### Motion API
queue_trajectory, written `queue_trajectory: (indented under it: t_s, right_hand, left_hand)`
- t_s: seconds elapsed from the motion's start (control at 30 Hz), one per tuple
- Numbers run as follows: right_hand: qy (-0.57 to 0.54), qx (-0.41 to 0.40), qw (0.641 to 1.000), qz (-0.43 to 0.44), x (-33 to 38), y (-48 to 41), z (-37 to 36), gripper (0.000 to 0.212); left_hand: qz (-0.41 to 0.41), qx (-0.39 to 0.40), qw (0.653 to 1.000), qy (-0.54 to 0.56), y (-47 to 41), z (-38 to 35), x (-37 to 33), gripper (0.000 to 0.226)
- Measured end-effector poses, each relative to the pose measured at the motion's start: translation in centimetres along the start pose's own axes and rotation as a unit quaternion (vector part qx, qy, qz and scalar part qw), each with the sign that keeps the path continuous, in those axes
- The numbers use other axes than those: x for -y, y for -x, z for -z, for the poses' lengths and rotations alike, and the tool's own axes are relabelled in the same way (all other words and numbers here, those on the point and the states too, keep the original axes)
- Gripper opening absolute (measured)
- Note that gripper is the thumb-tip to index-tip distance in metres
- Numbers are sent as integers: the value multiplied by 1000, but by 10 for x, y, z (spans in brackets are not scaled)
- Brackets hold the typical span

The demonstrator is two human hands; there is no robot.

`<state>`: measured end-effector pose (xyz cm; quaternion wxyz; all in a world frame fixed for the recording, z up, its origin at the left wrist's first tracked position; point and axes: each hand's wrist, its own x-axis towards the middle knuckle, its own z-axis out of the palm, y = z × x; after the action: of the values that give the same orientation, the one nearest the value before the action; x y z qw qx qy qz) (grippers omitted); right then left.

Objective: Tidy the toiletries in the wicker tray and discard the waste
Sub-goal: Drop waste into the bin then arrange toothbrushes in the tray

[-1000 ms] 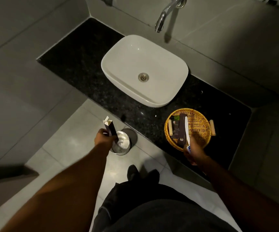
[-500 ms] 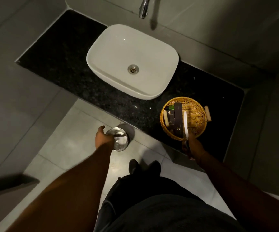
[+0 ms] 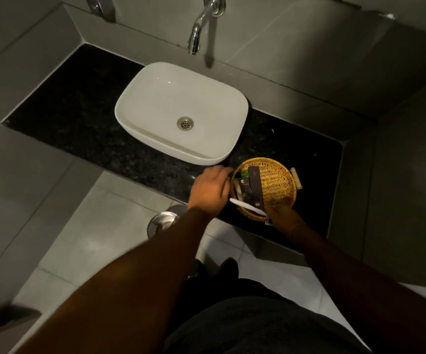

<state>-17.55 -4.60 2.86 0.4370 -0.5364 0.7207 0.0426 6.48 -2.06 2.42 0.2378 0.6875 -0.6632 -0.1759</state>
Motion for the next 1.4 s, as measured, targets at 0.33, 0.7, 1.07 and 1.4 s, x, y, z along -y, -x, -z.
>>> queue_trajectory:
  t_s: [0.33,0.7,1.07,1.4]
  right_hand:
    - [29,-58,998,25,-11,-14,40,41]
    - [-222,-26,974,-41,-20,-45,48,52]
    - [-241,-6,970,-6,-34,-80,51,33]
    - [-237,-164,958,-17,-25,-100,63,29]
  left_hand:
    - [-273,94,949,-129,-3,-47,-44,27]
    - [76,195,978,12,-29,-49,-31,28]
    - [384,290,838,258,-64,-83,-51,32]
    - [430,249,818,291,-105,-122,-89,22]
